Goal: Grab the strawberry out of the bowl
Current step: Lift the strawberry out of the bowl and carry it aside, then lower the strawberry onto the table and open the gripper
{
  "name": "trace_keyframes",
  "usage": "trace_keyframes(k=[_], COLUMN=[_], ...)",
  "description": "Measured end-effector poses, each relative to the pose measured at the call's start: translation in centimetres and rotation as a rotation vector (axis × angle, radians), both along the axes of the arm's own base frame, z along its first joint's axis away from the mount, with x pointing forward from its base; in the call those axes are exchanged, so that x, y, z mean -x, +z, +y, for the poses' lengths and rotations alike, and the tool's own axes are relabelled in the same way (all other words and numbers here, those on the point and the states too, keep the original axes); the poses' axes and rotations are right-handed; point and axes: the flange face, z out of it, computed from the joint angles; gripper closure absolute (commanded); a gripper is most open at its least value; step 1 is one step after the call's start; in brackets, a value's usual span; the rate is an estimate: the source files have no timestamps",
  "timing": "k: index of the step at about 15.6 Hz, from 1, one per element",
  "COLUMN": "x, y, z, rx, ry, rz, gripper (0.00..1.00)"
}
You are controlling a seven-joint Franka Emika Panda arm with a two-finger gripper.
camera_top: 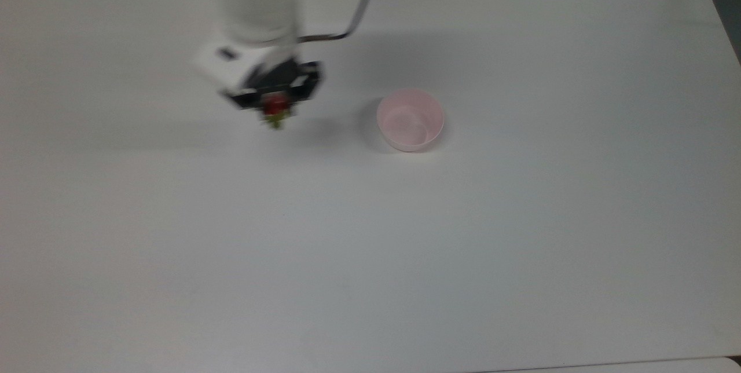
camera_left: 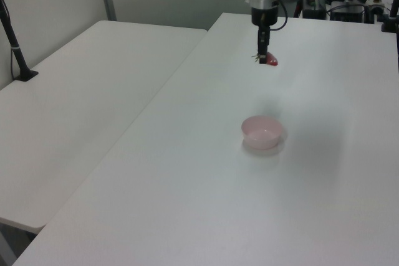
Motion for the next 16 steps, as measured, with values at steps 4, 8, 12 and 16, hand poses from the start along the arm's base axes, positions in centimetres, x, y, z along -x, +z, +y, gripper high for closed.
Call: trace_keyframes(k=[4, 8, 12, 16], x=[-0.1, 0.1, -0.2, -0.5], y=[-5.4, -9.9, -12.4, -11.0], z=[-11.3, -16.9, -17.1, -16.8], rx=[0.011, 0.03, 0.044, 0.049], ry=[-0.02, -0.048, -0.034, -0.031], rz=[0.026, 0.022, 0.035, 0.012], gripper=[0.6, 0.53, 0.0, 0.0])
